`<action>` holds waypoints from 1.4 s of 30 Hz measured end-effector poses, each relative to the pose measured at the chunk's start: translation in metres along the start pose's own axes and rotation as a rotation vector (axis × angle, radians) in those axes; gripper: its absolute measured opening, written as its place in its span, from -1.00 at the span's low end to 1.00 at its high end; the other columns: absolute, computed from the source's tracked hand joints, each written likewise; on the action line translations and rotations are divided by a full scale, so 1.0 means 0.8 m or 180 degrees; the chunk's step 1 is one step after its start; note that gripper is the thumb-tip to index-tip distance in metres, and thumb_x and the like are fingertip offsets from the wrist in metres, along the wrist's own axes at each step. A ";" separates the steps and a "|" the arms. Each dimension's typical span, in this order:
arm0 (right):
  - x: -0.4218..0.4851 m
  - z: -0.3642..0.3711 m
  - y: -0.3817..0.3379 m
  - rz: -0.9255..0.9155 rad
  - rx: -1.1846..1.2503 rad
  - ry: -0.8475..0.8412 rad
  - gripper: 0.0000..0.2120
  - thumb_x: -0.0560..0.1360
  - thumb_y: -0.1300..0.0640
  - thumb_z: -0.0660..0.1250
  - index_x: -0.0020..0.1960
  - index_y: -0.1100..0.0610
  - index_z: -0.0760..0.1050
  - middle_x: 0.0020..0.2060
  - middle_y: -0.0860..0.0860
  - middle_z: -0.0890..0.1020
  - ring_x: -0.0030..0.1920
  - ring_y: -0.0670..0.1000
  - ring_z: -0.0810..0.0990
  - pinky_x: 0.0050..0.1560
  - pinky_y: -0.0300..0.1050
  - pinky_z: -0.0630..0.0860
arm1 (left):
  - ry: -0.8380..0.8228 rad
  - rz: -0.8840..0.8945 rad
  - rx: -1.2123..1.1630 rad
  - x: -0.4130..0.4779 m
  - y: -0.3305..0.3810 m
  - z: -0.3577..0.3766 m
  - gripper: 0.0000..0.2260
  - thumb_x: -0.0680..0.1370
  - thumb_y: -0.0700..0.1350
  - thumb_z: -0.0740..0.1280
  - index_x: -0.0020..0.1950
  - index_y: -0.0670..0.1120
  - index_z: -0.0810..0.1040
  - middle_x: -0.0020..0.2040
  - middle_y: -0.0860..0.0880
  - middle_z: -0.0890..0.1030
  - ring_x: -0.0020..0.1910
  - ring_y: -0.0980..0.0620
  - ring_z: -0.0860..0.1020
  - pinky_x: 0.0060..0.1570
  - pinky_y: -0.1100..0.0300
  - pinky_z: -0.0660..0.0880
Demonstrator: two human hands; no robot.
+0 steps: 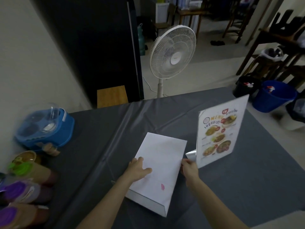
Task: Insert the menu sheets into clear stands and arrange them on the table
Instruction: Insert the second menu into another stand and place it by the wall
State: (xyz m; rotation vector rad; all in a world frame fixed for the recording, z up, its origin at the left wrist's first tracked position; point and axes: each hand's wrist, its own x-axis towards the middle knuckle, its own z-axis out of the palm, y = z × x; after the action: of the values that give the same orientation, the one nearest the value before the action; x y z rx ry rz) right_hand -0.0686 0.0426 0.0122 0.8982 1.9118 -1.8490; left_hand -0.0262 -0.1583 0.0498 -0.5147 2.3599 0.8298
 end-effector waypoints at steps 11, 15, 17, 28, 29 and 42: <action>-0.046 0.021 -0.051 -0.0566 0.0877 -0.1041 -0.74 0.60 0.24 0.11 0.05 0.33 0.54 -0.08 0.23 0.67 -0.12 0.10 0.66 -0.16 -0.14 0.62 | 0.0284 0.0529 0.0474 -0.056 0.083 0.007 -0.50 0.44 0.06 0.33 0.26 -0.20 0.36 0.24 -0.23 0.51 0.18 -0.23 0.53 0.06 0.02 0.49; -0.050 0.033 -0.061 -0.0649 0.0708 -0.1383 -0.72 0.62 0.22 0.09 0.09 0.29 0.55 -0.04 0.19 0.70 -0.07 0.08 0.70 -0.14 -0.16 0.63 | 0.1070 0.0653 0.0883 -0.071 0.092 0.004 -0.66 0.55 -0.26 0.13 0.32 -0.22 0.36 0.22 -0.24 0.56 0.18 -0.26 0.55 0.10 -0.07 0.48; -0.053 0.040 -0.065 -0.0695 0.0417 -0.1608 -0.71 0.63 0.19 0.09 0.13 0.28 0.55 -0.04 0.17 0.70 -0.06 0.08 0.69 -0.13 -0.17 0.62 | 0.1327 0.0645 0.0785 -0.080 0.092 0.001 -0.66 0.58 -0.28 0.08 0.35 -0.16 0.38 0.23 -0.20 0.58 0.19 -0.21 0.56 0.16 -0.04 0.48; -0.050 0.039 -0.036 -0.0513 -0.1232 -0.1638 -0.66 0.56 0.03 0.24 -0.02 0.36 0.47 -0.22 0.10 0.57 -0.31 -0.03 0.56 -0.36 -0.20 0.49 | 0.1879 0.0886 -0.1523 -0.150 0.071 -0.028 -0.75 0.61 -0.24 0.14 0.17 -0.07 0.55 0.12 0.00 0.67 0.04 0.06 0.67 -0.04 0.20 0.65; -0.046 0.037 -0.037 -0.0517 -0.1237 -0.1520 -0.59 0.55 -0.04 0.24 0.08 0.33 0.44 -0.09 0.10 0.59 -0.15 0.02 0.60 -0.20 -0.12 0.56 | 0.1839 0.0931 -0.1781 -0.157 0.069 -0.028 -0.76 0.61 -0.24 0.16 0.17 -0.07 0.56 0.10 0.00 0.67 0.02 0.08 0.67 -0.05 0.15 0.66; -0.062 0.010 -0.113 -0.1439 -0.0314 -0.1402 -0.78 0.54 0.16 0.29 0.17 0.19 0.45 0.04 0.10 0.66 -0.01 0.05 0.67 -0.08 -0.07 0.62 | 0.1847 0.0787 -0.3209 -0.177 0.028 -0.053 -0.91 0.58 -0.18 0.29 0.03 -0.19 0.53 -0.08 -0.13 0.72 -0.14 -0.07 0.72 -0.15 -0.05 0.66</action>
State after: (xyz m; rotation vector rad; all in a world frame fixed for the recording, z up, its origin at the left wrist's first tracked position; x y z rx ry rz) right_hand -0.0908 0.0286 0.1121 0.0046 1.9930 -1.9540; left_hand 0.0527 -0.1471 0.1765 -0.9583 2.3553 2.2593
